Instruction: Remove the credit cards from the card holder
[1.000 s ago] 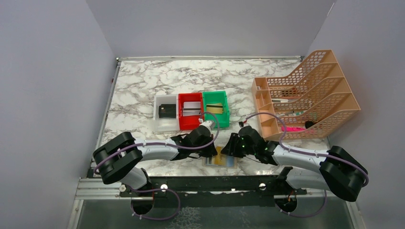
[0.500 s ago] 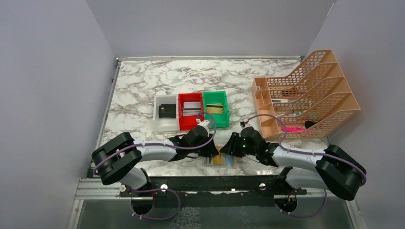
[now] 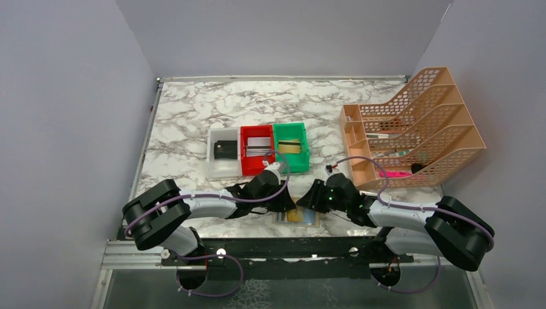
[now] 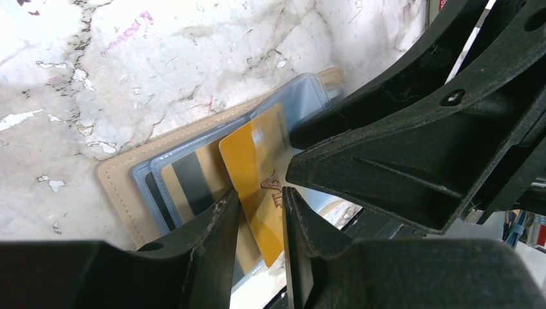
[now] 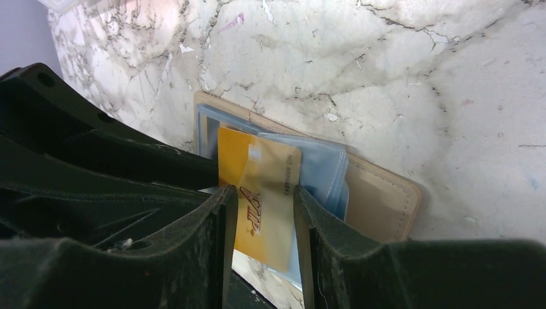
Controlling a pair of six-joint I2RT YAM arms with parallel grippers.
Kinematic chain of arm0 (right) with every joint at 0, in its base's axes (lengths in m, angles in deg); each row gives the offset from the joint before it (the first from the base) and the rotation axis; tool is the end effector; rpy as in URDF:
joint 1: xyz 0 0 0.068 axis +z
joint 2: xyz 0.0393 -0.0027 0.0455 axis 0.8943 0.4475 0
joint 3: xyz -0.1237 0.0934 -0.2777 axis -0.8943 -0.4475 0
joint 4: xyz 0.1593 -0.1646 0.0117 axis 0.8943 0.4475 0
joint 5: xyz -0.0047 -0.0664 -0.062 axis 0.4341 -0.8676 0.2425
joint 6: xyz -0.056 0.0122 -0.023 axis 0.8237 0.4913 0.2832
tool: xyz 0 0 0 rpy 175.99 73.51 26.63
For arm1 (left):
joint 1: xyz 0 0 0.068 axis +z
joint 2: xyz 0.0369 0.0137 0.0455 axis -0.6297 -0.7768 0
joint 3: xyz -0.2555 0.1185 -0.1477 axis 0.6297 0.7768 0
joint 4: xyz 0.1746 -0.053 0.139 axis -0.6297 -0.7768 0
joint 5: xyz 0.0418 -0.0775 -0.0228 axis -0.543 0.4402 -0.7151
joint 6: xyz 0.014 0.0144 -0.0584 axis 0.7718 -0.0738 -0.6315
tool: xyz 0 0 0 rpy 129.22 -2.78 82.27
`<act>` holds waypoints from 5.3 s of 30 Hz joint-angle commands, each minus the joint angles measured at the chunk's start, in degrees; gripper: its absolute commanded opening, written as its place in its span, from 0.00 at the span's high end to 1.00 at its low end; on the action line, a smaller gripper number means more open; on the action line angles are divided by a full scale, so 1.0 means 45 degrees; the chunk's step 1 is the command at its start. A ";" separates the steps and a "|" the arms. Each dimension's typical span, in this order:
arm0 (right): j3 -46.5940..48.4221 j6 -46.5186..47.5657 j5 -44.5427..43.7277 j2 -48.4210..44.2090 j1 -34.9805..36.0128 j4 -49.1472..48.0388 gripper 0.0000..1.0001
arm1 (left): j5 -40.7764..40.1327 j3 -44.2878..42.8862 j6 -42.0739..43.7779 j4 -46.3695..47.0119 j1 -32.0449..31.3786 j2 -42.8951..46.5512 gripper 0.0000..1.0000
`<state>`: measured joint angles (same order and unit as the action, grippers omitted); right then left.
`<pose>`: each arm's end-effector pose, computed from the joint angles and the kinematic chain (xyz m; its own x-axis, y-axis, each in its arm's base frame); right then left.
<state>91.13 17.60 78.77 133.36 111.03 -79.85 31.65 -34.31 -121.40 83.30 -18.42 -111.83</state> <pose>0.1163 0.1343 0.1923 -0.8906 0.2886 -0.3515 -0.0481 0.7087 0.7039 0.1306 -0.2142 0.2119 -0.8956 -0.0235 -0.4443 0.3026 0.6999 -0.6470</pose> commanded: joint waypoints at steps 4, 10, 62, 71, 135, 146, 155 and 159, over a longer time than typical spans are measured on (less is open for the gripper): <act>-0.0833 -0.0565 0.0464 0.0646 0.0298 -0.0003 0.57 | 0.0761 0.0319 -0.0504 0.1335 -0.0260 -0.0147 0.70; -0.1139 -0.0834 0.0625 0.0678 0.0298 -0.0633 0.57 | 0.1323 0.0298 -0.0547 0.1875 -0.0260 -0.0472 0.79; -0.0650 0.2486 0.0084 -0.3761 0.0298 -0.1610 0.39 | 0.1961 0.1375 0.1796 -0.2104 0.3865 0.6792 1.00; 0.0063 0.2252 0.3830 -0.1001 -0.0231 -0.5098 0.38 | 0.5658 0.2601 0.0698 0.0715 0.5303 0.6855 1.00; 0.9176 1.2256 -0.6022 0.3336 -0.0679 0.4103 0.99 | -0.4394 -0.2112 0.4259 -1.0520 0.5357 1.0834 0.01; 1.0047 1.6754 -0.8075 0.6658 -0.0173 0.1987 0.99 | -0.4074 -0.2118 0.4345 -1.0512 0.5356 1.0935 0.01; 1.0454 1.8944 -0.8151 0.8051 -0.0176 0.1181 0.97 | -0.4067 -0.2117 0.4329 -1.0506 0.5350 1.0922 0.01; 1.0761 1.8970 -0.7649 0.8520 -0.0152 0.1848 0.95 | -0.4048 -0.2120 0.4336 -1.0520 0.5355 1.0901 0.01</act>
<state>137.31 100.37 44.14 169.65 109.96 -72.09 14.03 -42.94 -102.71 35.74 5.60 -62.87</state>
